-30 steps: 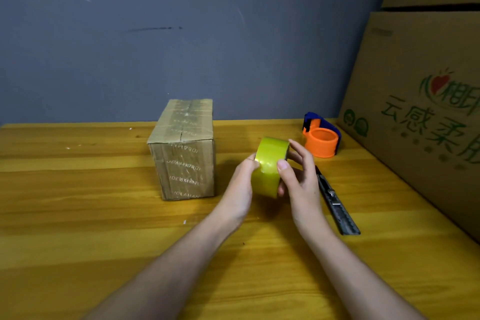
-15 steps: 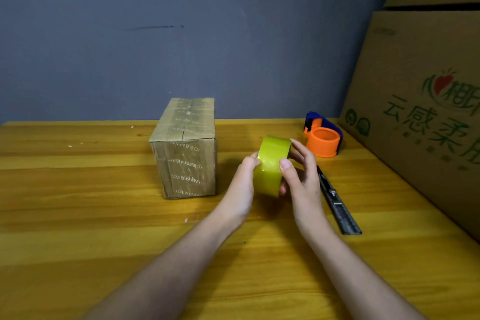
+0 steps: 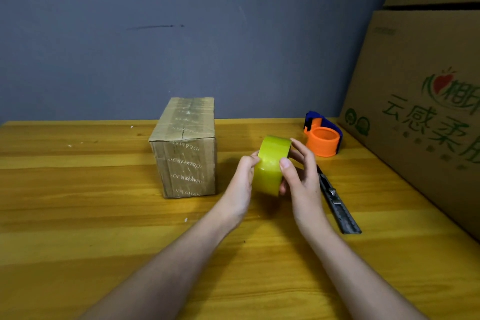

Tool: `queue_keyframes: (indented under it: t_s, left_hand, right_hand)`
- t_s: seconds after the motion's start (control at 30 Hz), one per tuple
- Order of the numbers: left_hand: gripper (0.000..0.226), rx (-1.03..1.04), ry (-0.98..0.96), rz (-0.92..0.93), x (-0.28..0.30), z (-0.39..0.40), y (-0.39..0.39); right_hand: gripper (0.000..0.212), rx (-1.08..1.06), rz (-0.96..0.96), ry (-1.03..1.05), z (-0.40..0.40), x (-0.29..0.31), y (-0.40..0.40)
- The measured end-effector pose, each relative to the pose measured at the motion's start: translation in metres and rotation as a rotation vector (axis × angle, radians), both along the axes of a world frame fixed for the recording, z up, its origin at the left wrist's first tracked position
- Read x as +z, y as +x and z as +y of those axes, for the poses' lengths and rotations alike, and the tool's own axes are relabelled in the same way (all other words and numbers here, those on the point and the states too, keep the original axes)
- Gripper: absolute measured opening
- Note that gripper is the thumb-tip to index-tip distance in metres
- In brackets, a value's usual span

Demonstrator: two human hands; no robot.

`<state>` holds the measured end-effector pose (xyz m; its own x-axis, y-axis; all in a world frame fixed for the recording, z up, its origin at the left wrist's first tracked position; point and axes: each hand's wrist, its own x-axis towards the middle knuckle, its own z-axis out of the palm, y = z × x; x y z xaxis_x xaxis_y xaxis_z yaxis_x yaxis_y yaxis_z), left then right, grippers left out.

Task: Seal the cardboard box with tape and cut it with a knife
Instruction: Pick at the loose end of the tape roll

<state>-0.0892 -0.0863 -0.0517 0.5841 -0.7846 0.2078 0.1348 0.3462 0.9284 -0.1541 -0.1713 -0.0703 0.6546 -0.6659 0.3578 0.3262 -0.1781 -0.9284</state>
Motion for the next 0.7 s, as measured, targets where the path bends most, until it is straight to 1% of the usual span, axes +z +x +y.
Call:
queue_keyframes:
  t_s: [0.1,0.27,0.37,0.43,0.47,0.53,0.6,0.7]
  left_hand:
    - [0.041,0.016,0.028,0.004,0.0023,-0.0011,-0.0002]
    - [0.043,0.023,0.039,-0.047,0.0042,-0.0002,-0.0012]
    - [0.042,-0.008,0.042,-0.078,0.0051,0.0008,-0.003]
    - [0.031,-0.007,0.02,-0.068,0.0049,0.0004,-0.0057]
    - [0.031,-0.013,0.0,-0.044,0.0037,0.0001,-0.0056]
    - [0.037,-0.042,-0.005,-0.027,0.0035,0.001,-0.0043]
    - [0.032,-0.023,0.014,-0.025,0.0036,0.0005,-0.0022]
    - [0.039,0.017,0.049,-0.042,0.0052,-0.0006,-0.0017]
  right_hand:
    - [0.069,-0.001,-0.001,-0.003,-0.0001,0.0005,0.0001]
    - [0.07,-0.01,0.003,-0.014,-0.0014,-0.0003,0.0002]
    - [0.068,-0.017,0.004,-0.013,-0.0016,-0.0002,-0.0005]
    - [0.061,-0.022,0.012,-0.008,-0.0027,0.0003,-0.001]
    - [0.057,-0.022,0.017,-0.006,-0.0031,0.0005,-0.0013]
    - [0.053,-0.016,0.014,0.004,-0.0033,0.0005,-0.0009]
    - [0.054,-0.008,0.014,0.008,-0.0031,0.0,-0.0004]
    - [0.064,-0.002,0.01,-0.005,-0.0013,0.0005,-0.0003]
